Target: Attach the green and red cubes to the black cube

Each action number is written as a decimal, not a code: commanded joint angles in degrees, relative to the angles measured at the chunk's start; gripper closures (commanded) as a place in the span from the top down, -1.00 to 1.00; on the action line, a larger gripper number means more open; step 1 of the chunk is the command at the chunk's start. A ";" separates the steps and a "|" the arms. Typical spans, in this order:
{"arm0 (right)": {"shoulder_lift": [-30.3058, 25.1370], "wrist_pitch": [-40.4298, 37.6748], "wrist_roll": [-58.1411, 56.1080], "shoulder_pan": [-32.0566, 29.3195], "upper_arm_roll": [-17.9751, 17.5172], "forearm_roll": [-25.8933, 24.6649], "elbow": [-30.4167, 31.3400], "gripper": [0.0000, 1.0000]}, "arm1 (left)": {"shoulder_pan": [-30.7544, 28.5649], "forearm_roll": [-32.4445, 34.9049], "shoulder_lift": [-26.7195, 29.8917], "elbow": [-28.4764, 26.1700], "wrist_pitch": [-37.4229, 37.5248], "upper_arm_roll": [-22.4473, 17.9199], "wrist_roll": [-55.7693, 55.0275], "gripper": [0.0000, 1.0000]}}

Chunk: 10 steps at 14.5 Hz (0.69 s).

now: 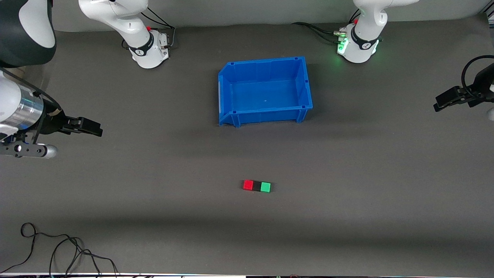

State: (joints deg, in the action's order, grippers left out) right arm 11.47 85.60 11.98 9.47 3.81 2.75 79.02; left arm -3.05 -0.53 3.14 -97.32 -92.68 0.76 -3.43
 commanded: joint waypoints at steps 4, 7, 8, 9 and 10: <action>-6.80 7.65 -2.57 0.81 0.23 -2.40 10.44 1.00 | 2.00 0.79 -8.07 10.75 5.83 0.21 1.84 1.00; -6.90 7.74 -2.57 0.90 0.23 -2.40 10.72 1.00 | 2.17 2.88 -8.06 10.22 5.40 0.21 3.16 1.00; -6.98 7.74 -2.57 0.90 0.23 -2.40 10.80 1.00 | 2.17 3.94 -7.98 9.70 5.23 0.21 3.34 1.00; -7.07 7.66 -2.57 0.90 0.23 -2.40 10.81 1.00 | 2.17 3.95 -8.06 9.52 4.88 0.30 3.69 1.00; -7.16 7.57 -2.57 0.90 0.23 -2.40 10.89 1.00 | 2.26 3.95 -8.15 9.51 4.87 0.30 3.78 1.00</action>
State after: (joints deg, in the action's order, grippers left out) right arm 6.25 92.15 10.47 9.70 3.80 1.78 87.80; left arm -1.11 2.29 -4.70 -88.74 -88.84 1.15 -0.96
